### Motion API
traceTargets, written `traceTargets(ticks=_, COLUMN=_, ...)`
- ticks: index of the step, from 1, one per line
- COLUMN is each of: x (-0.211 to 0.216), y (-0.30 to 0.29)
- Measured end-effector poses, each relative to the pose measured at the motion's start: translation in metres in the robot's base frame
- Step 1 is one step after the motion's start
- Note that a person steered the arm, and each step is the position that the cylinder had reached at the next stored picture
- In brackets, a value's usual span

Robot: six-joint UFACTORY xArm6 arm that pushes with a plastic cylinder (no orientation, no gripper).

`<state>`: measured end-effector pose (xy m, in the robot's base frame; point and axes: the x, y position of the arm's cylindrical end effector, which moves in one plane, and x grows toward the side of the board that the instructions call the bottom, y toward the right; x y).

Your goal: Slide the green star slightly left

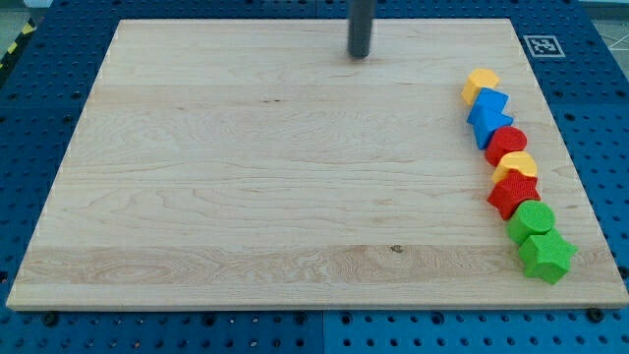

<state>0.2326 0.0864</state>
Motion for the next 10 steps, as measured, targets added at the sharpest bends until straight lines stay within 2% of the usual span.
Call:
traceTargets(ticks=1, x=-0.003, y=0.104)
traceTargets(ticks=2, x=0.056, y=0.201)
traceTargets(ticks=3, x=0.135, y=0.257)
traceTargets(ticks=4, x=0.15, y=0.259)
traceTargets(ticks=6, x=0.361, y=0.258)
traceTargets(ticks=7, x=0.384, y=0.239)
traceTargets(ticks=10, x=0.382, y=0.128)
